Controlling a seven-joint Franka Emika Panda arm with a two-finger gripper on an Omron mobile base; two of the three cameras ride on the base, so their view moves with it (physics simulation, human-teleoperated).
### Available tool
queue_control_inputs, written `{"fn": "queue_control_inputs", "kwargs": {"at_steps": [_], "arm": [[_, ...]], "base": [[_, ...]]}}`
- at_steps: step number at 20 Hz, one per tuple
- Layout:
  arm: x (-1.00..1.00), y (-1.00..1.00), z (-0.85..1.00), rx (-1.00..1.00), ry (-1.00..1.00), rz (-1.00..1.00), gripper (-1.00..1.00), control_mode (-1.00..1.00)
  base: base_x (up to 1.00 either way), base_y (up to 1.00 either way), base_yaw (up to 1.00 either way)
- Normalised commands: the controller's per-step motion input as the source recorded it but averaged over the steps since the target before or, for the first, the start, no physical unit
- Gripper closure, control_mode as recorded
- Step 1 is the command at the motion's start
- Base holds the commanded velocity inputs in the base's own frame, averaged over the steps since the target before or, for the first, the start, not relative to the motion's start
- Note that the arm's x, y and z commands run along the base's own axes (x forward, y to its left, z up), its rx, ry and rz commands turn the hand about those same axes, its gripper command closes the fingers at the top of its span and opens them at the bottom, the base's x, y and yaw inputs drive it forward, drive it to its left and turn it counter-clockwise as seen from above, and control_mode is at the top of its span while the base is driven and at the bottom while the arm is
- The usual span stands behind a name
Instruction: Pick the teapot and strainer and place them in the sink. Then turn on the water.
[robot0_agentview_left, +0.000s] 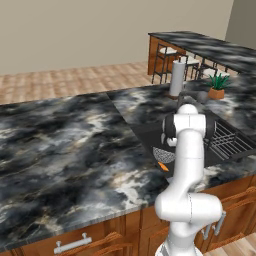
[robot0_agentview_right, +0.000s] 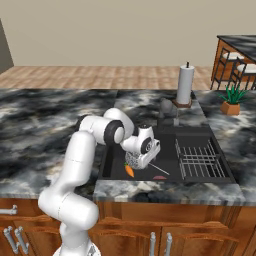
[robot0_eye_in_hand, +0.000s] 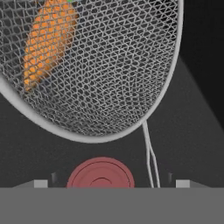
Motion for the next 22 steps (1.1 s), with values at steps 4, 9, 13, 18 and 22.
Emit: {"fn": "queue_control_inputs", "kwargs": {"at_steps": [4, 9, 13, 18, 22], "arm": [[-0.11, 0.03, 0.46, 0.0, 0.0, 0.0, -1.0, -1.0], [-0.08, 0.02, 0.49, 0.0, 0.0, -0.01, -1.0, -1.0], [-0.05, 0.09, 0.26, 0.0, 0.02, 0.0, -1.0, -1.0], [-0.11, 0.25, 0.12, 0.0, 0.09, 0.0, -1.0, -1.0], [-0.12, 0.23, 0.09, 0.0, 0.11, 0.0, -1.0, -1.0]], "base": [[0.0, 0.0, 0.0], [0.0, 0.0, 0.0], [0.0, 0.0, 0.0], [0.0, 0.0, 0.0], [0.0, 0.0, 0.0]]}}
